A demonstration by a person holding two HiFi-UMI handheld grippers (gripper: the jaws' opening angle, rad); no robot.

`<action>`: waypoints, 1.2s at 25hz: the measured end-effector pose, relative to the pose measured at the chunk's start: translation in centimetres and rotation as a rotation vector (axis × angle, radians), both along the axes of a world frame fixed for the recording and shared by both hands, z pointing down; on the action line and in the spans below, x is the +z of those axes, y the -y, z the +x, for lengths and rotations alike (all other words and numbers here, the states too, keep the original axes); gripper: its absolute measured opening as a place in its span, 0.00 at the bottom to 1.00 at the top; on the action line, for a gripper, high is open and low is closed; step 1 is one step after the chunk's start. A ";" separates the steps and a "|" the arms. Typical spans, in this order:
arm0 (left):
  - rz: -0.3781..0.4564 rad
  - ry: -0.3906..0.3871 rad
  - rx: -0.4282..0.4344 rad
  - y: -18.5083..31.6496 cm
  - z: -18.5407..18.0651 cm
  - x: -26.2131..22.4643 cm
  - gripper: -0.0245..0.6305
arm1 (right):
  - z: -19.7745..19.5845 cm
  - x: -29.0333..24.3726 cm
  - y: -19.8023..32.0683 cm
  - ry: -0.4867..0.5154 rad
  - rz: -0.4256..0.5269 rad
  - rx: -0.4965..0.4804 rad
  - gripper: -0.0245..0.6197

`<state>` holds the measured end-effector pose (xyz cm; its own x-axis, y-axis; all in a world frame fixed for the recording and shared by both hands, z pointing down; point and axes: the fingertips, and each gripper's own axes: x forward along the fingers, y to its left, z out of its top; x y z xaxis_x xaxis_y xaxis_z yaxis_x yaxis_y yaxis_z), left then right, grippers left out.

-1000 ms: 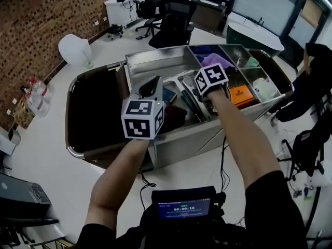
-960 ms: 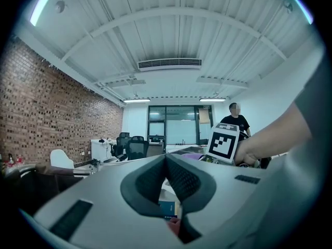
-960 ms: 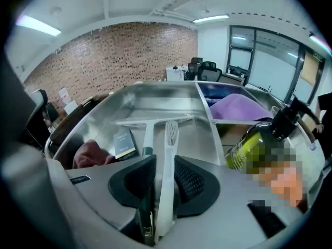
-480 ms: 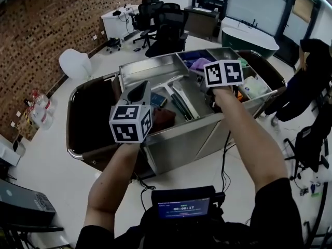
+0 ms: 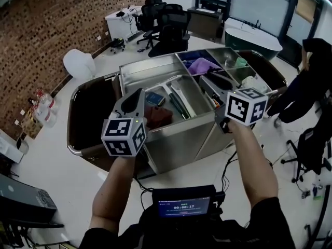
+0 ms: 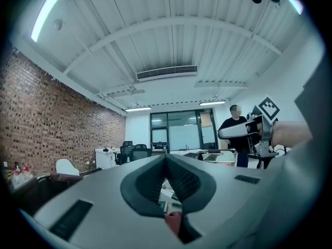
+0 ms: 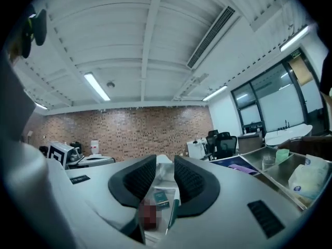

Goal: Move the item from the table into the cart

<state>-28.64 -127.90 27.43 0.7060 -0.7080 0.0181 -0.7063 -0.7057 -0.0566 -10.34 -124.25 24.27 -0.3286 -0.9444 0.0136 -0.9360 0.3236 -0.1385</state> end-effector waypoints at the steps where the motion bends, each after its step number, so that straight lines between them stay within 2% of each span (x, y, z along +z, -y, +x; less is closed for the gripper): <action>1: 0.002 -0.005 -0.007 -0.3 -0.2 0.2 0.04 | 0.2 0.0 -0.7 -0.010 0.024 0.006 0.20; 5: 0.005 -0.030 -0.038 -1.1 -1.2 0.8 0.04 | 0.4 -0.3 -3.3 -0.029 0.119 0.005 0.20; 7: 0.020 -0.044 -0.059 -1.6 -1.7 0.8 0.04 | 0.3 -0.5 -4.6 -0.034 0.170 0.009 0.08; 12: 0.043 -0.002 -0.062 -3.1 -2.2 2.1 0.04 | 0.6 0.5 -6.6 -0.055 0.227 0.038 0.05; 15: 0.018 -0.007 -0.060 -3.3 -2.6 3.5 0.04 | 0.8 2.1 -7.0 -0.034 0.225 0.050 0.05; 19: 0.022 -0.078 -0.090 -3.4 -3.3 3.9 0.04 | 0.5 3.9 -7.1 0.013 0.201 0.047 0.05; 30: 0.018 -0.019 -0.060 -3.9 -3.1 5.2 0.04 | -0.6 5.6 -6.6 -0.010 0.169 0.040 0.05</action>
<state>-31.70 -124.01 32.62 0.6623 -0.7492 -0.0081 -0.7484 -0.6610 -0.0550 -10.97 -117.61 29.90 -0.2915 -0.9457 -0.1435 -0.9495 0.3043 -0.0762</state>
